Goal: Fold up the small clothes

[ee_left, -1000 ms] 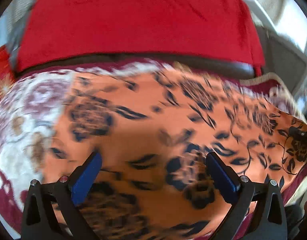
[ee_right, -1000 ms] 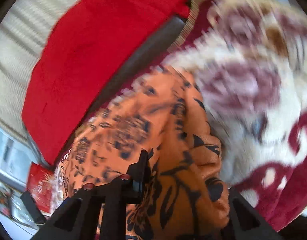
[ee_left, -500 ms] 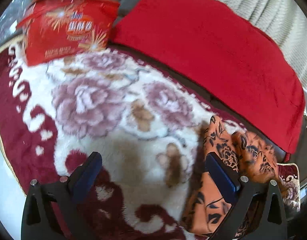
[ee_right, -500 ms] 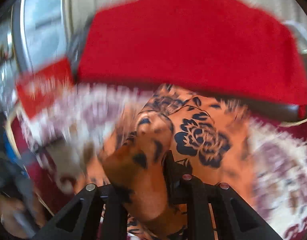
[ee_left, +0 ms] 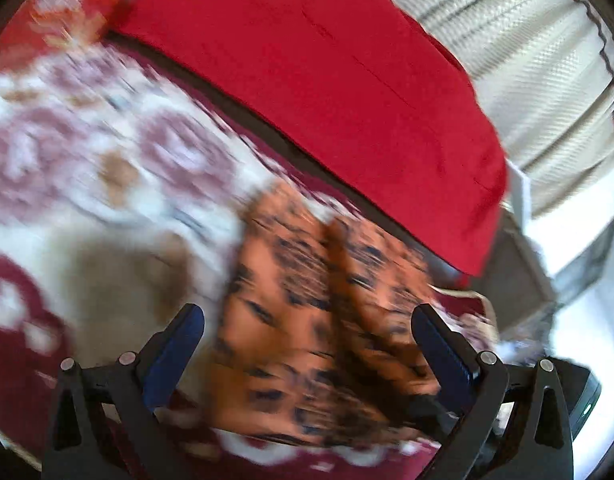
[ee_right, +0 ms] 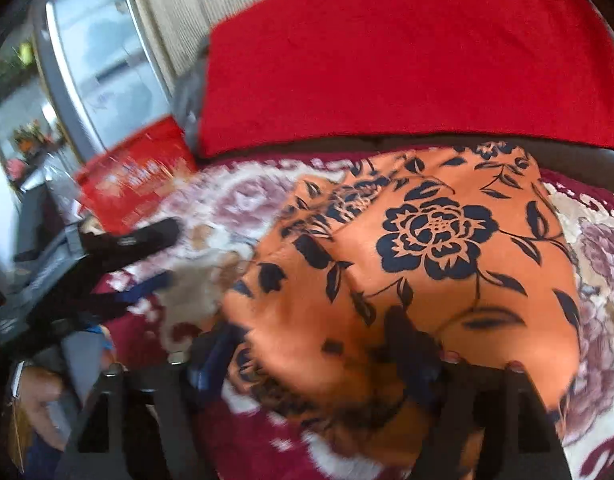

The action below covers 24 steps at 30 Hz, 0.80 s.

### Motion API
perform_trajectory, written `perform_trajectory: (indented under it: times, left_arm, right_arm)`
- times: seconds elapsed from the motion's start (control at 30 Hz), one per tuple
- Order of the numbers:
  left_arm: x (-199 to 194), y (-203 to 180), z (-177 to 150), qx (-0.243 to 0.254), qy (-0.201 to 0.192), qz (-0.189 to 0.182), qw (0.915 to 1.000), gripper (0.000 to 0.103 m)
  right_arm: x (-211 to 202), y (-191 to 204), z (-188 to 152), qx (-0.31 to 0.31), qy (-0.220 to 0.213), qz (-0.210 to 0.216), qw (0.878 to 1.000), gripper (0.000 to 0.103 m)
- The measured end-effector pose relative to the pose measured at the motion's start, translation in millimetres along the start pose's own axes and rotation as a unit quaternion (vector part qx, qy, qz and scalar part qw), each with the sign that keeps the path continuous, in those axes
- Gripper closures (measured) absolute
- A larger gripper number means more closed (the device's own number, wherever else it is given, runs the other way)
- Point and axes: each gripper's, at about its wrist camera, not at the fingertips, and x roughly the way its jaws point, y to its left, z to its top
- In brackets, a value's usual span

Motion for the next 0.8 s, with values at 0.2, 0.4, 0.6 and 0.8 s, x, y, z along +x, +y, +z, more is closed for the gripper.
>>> perform_trajectory:
  times: [0.2, 0.4, 0.6, 0.8]
  left_arm:
    - [36, -27, -8, -0.016, 0.071, -0.04, 0.9965, 0.0]
    - [77, -37, -17, -0.046, 0.154, -0.039, 0.9862, 0.0]
    - [78, -43, -9, -0.046, 0.138, -0.022, 0.9891, 0.085]
    - [12, -110, -9, 0.15, -0.025, 0.018, 0.9882, 0.087]
  right_arm:
    - [-65, -27, -26, 0.046, -0.053, -0.006, 0.998, 0.026]
    - [-108, -67, -41, 0.116, -0.084, 0.006, 0.99, 0.025]
    - [-113, -83, -47, 0.131, -0.087, 0.021, 0.987, 0.025]
    - [-112, -90, -51, 0.149, -0.079, 0.003, 0.986, 0.025]
